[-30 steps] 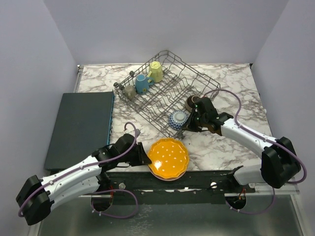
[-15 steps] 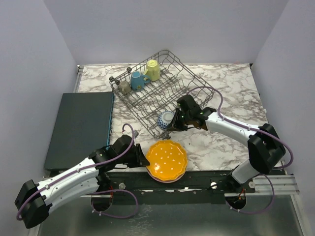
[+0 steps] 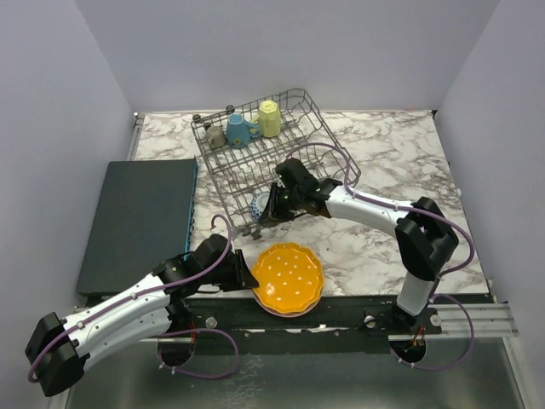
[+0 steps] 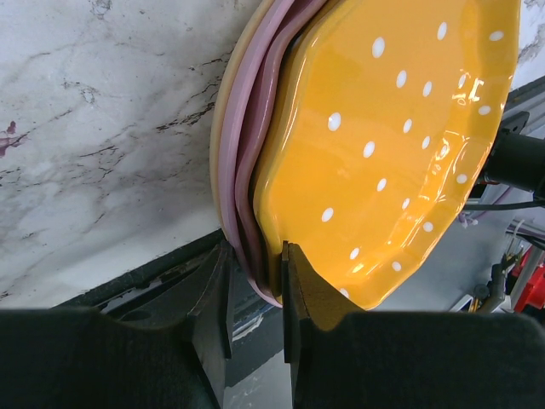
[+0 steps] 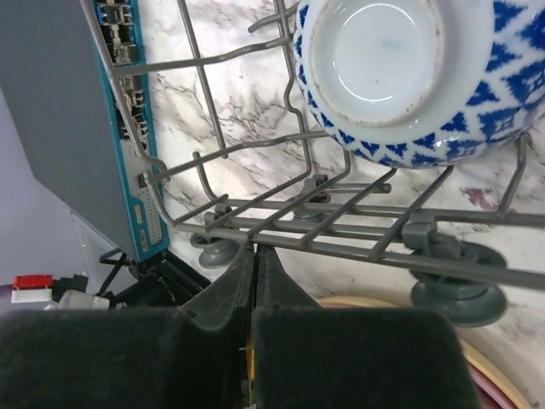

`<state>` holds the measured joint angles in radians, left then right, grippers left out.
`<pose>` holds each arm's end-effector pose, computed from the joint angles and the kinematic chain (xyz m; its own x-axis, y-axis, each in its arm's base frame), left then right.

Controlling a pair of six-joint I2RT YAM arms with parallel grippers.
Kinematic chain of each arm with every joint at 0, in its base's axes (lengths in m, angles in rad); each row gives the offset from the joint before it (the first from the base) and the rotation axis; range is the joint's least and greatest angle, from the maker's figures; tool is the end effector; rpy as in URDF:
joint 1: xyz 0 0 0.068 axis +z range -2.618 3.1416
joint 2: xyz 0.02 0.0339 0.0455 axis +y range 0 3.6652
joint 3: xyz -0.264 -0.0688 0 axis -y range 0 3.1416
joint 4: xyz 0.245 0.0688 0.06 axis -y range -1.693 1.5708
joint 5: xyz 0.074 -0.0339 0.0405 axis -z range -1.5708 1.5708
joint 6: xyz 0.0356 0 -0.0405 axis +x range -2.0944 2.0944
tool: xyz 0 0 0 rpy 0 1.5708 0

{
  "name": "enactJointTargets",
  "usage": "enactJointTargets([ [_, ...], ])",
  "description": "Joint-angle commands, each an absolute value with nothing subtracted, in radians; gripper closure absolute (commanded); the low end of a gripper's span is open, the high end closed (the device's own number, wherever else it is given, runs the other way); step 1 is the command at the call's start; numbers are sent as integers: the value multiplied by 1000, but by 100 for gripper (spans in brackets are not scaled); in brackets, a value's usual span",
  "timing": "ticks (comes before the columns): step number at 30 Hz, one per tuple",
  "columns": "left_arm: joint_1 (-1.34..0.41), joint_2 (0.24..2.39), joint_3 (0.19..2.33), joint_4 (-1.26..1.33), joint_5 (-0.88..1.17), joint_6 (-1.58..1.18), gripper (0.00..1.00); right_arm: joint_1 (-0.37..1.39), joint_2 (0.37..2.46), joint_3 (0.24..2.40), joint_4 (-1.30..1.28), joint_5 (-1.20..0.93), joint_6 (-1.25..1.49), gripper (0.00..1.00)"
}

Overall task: Load the mixed dishes into the dish rack
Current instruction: Move the dish rack to the center of the board.

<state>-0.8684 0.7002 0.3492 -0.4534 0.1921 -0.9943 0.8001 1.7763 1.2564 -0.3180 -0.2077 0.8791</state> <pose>0.0881 -0.1146 0.1772 -0.9536 -0.1472 -0.2627 0.0648 0.7516 -0.6564 0.2658 0.2843 0.2214 -0.9449 0.1087 -0.3087 -0.1103 0.7823 0.6130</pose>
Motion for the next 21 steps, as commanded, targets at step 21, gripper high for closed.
enactJointTargets([
  [21, -877, 741, 471, -391, 162, -961, 52, 784, 1764, 1318, -305, -94, 799, 70],
])
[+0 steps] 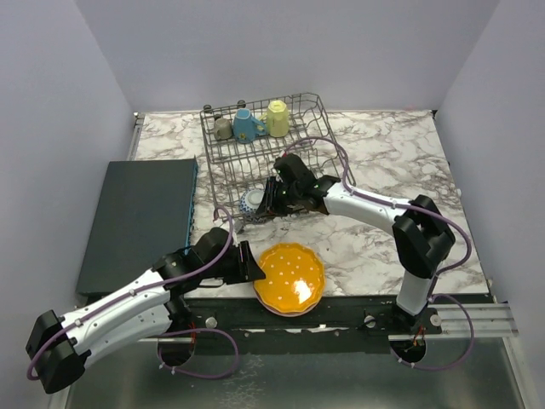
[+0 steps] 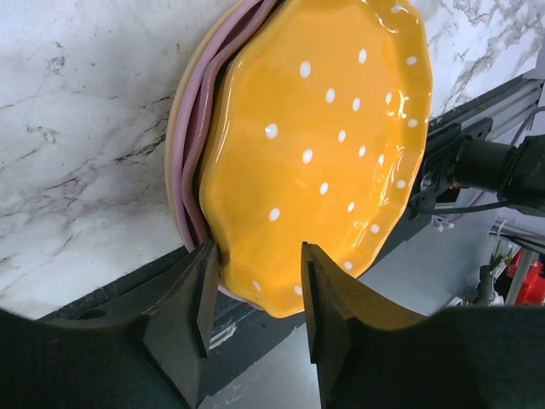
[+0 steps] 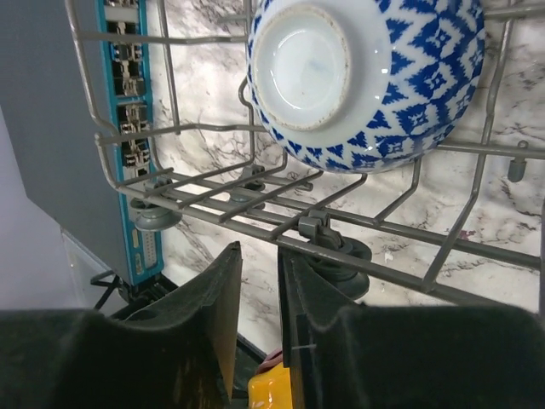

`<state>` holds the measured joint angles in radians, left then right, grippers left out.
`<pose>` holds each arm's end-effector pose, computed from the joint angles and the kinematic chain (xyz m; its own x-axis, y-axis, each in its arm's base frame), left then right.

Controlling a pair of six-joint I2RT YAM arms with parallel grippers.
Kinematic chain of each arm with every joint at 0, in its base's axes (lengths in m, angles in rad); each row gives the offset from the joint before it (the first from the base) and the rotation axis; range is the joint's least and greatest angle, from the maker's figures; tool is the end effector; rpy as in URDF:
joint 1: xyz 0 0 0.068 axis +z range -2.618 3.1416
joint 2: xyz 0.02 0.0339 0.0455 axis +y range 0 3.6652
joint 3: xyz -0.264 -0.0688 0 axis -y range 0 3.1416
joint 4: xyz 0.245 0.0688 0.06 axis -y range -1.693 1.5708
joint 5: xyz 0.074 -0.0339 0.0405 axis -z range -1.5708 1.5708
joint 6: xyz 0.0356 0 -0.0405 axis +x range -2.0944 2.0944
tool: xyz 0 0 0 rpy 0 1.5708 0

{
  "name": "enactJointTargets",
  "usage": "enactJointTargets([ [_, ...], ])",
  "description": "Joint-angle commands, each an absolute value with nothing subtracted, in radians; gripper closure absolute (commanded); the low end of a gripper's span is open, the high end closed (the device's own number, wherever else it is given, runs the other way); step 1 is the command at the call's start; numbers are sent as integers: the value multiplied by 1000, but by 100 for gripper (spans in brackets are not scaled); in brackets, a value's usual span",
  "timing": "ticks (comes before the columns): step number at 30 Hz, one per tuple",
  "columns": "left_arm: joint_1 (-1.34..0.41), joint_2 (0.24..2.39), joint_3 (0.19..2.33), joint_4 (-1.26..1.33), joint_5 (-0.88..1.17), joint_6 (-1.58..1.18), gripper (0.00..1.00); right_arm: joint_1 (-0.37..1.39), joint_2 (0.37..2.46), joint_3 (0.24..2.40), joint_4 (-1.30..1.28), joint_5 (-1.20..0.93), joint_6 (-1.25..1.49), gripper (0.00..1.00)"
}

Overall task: Load the mixed dishes into the dish rack
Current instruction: Move the dish rack to the center of the board.

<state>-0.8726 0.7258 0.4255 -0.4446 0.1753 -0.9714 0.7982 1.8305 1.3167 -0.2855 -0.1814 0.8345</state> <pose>0.0946 -0.1223 0.1996 -0.9367 -0.1486 -0.3171 0.1122 0.7304 -0.6737 0.2792 0.2957 0.2223 -0.9230 0.0972 -0.3724 -0.1612 0.7809 0.6035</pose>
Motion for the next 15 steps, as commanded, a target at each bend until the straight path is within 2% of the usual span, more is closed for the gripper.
enactJointTargets([
  [1, -878, 745, 476, -391, 160, -958, 51, 784, 1751, 1318, -313, -83, 795, 67],
  [15, -876, 791, 623, -480, 62, -882, 34, 780, 1598, 1390, -506, 172, 672, 54],
])
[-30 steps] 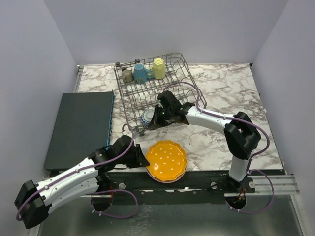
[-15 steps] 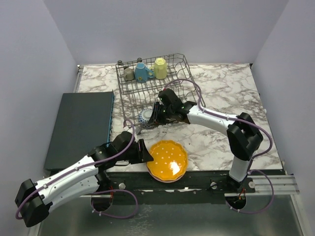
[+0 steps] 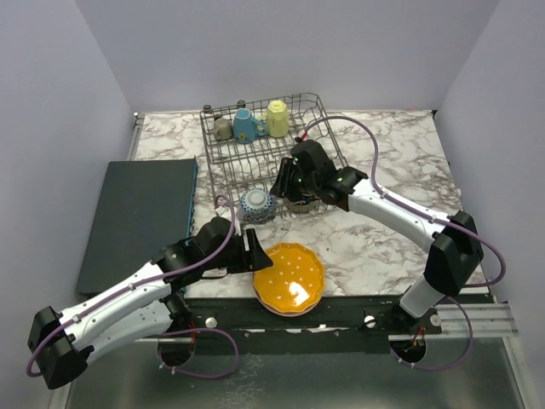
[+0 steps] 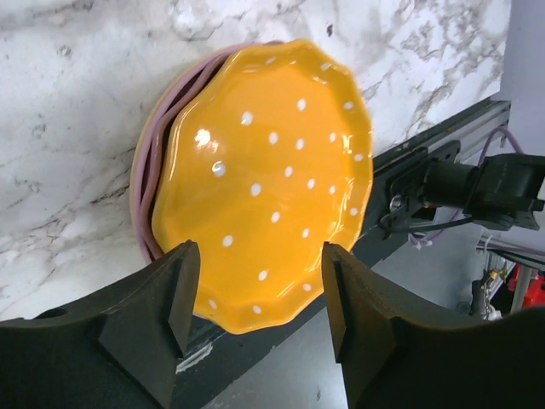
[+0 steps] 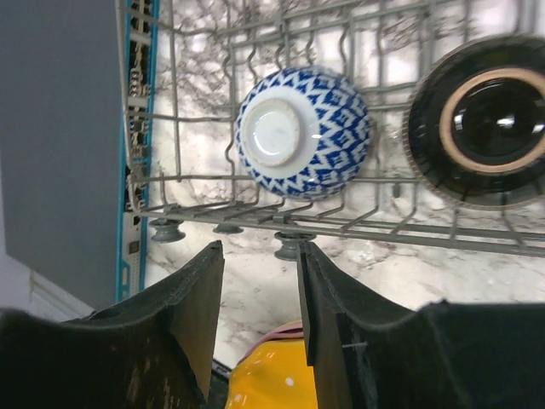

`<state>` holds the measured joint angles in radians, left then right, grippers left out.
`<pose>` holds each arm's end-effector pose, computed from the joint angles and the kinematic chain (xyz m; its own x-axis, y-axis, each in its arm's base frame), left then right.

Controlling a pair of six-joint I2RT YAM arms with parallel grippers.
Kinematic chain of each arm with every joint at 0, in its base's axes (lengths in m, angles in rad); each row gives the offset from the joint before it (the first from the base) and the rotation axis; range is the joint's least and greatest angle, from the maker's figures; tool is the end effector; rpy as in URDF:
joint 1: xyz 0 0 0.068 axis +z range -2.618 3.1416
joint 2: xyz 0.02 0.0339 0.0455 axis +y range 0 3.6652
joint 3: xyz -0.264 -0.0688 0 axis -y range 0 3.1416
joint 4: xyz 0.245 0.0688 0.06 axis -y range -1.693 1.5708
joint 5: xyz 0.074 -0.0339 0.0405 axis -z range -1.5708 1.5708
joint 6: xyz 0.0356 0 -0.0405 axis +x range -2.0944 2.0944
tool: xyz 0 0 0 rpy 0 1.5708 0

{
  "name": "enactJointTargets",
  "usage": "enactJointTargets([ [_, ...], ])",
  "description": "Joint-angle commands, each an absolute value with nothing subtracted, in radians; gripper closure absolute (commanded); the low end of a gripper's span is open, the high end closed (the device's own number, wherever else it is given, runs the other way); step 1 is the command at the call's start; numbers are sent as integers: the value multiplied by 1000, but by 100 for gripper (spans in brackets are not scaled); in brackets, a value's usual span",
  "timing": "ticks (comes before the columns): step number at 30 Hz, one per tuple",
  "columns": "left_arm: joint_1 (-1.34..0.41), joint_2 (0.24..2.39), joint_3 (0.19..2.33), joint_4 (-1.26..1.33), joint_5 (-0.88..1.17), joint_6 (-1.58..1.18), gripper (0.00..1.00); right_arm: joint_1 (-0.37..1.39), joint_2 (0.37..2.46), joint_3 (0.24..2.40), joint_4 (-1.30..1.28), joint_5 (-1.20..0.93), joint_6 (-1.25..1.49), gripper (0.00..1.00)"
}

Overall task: Load the mixed dishes into the dish rack
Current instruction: Move the dish rack to the center of the board.

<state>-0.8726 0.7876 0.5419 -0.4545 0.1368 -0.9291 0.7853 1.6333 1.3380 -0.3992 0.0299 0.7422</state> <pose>0.1053 -0.1330 0.2288 -0.9095 -0.1507 -0.3873 0.1625 0.7288 -0.6652 0.2642 0.2627 0.2930 -0.8003 0.1553 -0.5792 -0.2030 0.8388 0.5053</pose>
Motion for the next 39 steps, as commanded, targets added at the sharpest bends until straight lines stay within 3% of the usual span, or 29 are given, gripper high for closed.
enactJointTargets([
  [1, -876, 793, 648, -497, 48, -869, 32, 776, 1592, 1398, -525, 203, 664, 53],
  [9, -873, 844, 866, -637, -101, -740, 14, 661, 1523, 1411, -578, 223, 540, 51],
  [16, -850, 942, 1056, -757, -211, -635, 8, 489, 1507, 1399, -597, 162, 452, 47],
  [29, -438, 1111, 1174, -812, -73, -436, 8, 257, 1602, 1390, -569, 42, 342, 45],
  [39, -270, 1233, 1160, -758, -42, -457, 8, 192, 1708, 1410, -535, -58, 299, 44],
])
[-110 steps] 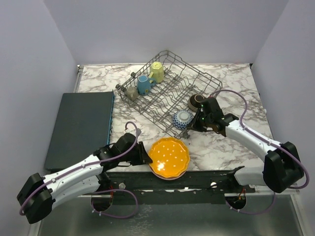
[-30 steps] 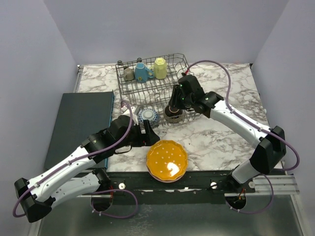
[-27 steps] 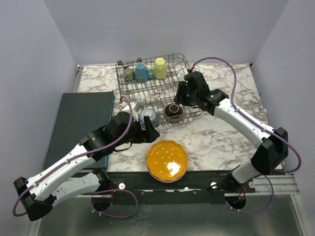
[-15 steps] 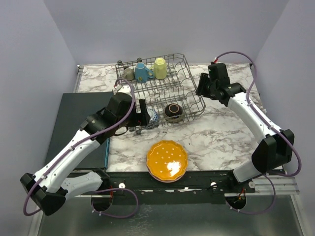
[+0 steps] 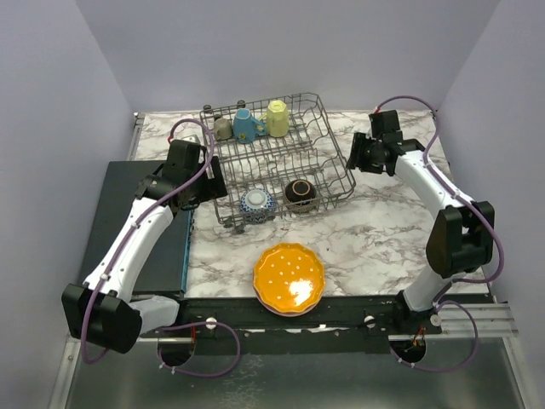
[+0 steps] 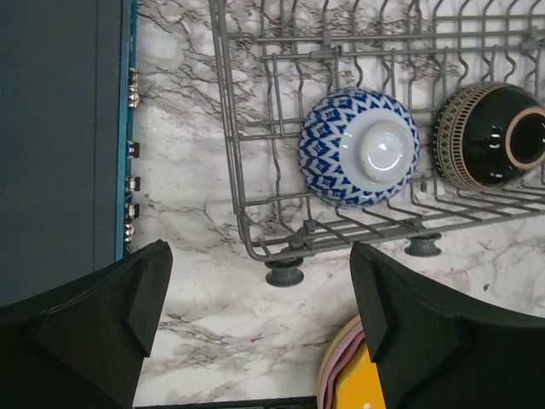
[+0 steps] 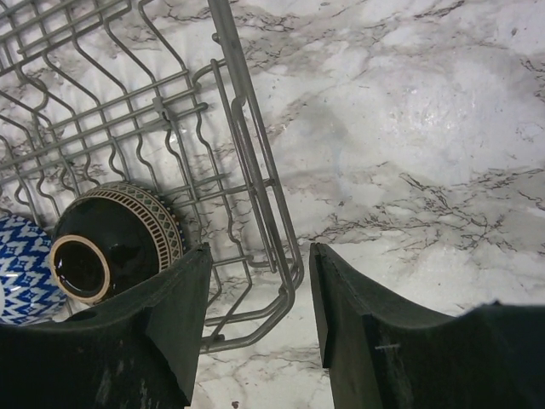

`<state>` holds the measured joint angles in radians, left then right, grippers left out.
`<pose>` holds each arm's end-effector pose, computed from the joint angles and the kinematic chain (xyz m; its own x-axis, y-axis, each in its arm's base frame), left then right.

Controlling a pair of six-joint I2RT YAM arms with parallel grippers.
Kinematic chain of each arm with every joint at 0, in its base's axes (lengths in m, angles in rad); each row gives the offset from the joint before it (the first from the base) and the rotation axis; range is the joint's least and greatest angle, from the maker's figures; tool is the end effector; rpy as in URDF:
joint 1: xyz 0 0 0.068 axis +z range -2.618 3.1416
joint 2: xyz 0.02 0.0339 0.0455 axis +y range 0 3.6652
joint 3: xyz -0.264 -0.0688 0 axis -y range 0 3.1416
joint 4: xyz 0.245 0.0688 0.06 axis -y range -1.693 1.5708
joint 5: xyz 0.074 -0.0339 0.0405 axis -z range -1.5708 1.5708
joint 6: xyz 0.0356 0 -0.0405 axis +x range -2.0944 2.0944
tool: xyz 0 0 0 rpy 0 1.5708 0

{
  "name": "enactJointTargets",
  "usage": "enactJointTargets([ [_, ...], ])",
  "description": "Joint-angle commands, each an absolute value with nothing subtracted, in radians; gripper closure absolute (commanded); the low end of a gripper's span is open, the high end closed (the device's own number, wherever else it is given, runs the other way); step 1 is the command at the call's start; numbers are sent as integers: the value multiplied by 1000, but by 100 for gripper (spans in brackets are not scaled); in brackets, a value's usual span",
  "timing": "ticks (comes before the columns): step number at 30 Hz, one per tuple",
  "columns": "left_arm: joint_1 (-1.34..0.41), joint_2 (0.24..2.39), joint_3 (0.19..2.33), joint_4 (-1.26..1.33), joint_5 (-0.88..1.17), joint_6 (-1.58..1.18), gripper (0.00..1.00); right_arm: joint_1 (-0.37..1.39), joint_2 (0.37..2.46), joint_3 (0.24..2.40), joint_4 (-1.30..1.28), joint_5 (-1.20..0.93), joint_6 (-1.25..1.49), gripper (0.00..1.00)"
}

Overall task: Load the mixed dishes into the dish rack
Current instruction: Move the dish rack to the center of the board.

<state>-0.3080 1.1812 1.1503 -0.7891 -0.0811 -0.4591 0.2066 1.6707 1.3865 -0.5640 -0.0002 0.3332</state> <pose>0.2307 -0.0704 0.3301 -0.7352 -0.2296 -0.6378 -0.0851 0.9647 -0.2492 0.3629 0.0761 0.2829 -0.7609 0.1747 -0.6249 0.0461 0.9752 0.2164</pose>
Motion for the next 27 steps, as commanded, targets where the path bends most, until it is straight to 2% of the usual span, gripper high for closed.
enactJointTargets([
  [1, -265, 1248, 1156, -750, -34, -460, 7, 190, 1721, 1410, -532, -58, 298, 44],
  [11, -252, 1368, 1137, -684, -15, -494, 8, 187, 1814, 1422, -526, -52, 300, 47],
  [20, -239, 1442, 1131, -672, -2, -500, 30, 186, 1844, 1419, -517, -46, 311, 62],
  [27, -235, 1488, 1126, -671, -2, -500, 40, 187, 1844, 1413, -516, -43, 317, 72],
])
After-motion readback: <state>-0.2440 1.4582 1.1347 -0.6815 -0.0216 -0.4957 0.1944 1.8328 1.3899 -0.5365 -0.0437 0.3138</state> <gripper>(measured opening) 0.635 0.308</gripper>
